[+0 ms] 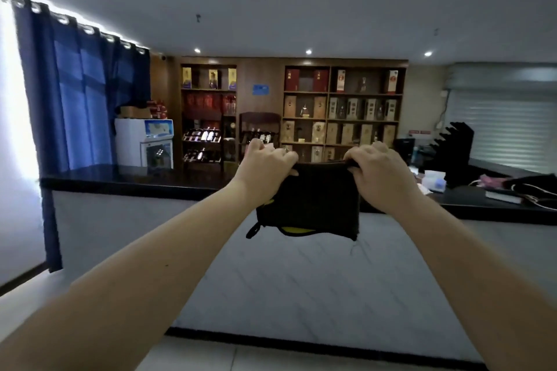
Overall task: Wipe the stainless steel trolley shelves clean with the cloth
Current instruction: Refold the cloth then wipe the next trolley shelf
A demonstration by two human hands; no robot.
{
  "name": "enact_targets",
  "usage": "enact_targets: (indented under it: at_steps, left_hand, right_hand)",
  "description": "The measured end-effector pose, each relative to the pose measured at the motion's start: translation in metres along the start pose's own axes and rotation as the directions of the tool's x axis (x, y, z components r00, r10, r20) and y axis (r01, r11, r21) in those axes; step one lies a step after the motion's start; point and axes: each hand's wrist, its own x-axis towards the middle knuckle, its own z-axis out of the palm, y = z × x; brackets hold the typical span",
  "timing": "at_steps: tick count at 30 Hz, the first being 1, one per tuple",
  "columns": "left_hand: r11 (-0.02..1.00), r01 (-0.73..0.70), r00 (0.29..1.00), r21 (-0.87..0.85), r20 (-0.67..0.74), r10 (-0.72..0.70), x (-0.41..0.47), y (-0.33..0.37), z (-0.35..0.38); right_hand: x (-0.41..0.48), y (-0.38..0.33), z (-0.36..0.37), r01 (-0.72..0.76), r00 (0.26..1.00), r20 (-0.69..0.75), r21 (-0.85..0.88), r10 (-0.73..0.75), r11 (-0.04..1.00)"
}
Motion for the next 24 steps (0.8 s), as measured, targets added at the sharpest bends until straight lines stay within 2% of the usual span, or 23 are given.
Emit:
enact_targets:
  at_steps: [3,6,9,14,18,20,24]
  left_hand:
    - [0.993,-0.084,0.996,-0.087,-0.029,0.081,0.019,0.007,0.077]
    - [0.964,-0.119,0.991,-0.237,0.031,0.130,0.042,0.026,0.147]
    - [0.940,-0.151,0.978,-0.305,0.091,0.187,0.077,0.057,0.205]
    - [0.896,-0.226,0.967,-0.383,0.026,0.255,0.146,0.104,0.293]
    - [0.843,-0.183,0.968,-0.506,0.057,0.245,0.205,0.141,0.353]
    - [0.792,-0.127,0.969,-0.598,0.096,0.228,0.231,0.168,0.378]
    - [0.595,0.038,0.958,-0.803,0.198,0.206,0.274,0.238,0.431]
  right_hand:
    - [-0.009,0.027,0.059,-0.017,0.999,0.046,-0.124,0.023,0.992]
    - [-0.016,0.059,0.103,-0.053,0.992,0.101,-0.183,0.072,0.982]
    - [-0.025,0.102,0.138,-0.097,0.982,0.134,-0.261,0.136,0.960]
    - [-0.039,0.192,0.187,-0.126,0.973,0.144,-0.316,0.179,0.940]
    - [-0.039,0.261,0.214,-0.200,0.959,0.131,-0.316,0.251,0.927]
    - [-0.042,0.292,0.228,-0.282,0.939,0.105,-0.311,0.328,0.908]
    - [-0.063,0.356,0.251,-0.574,0.796,0.046,-0.256,0.603,0.778]
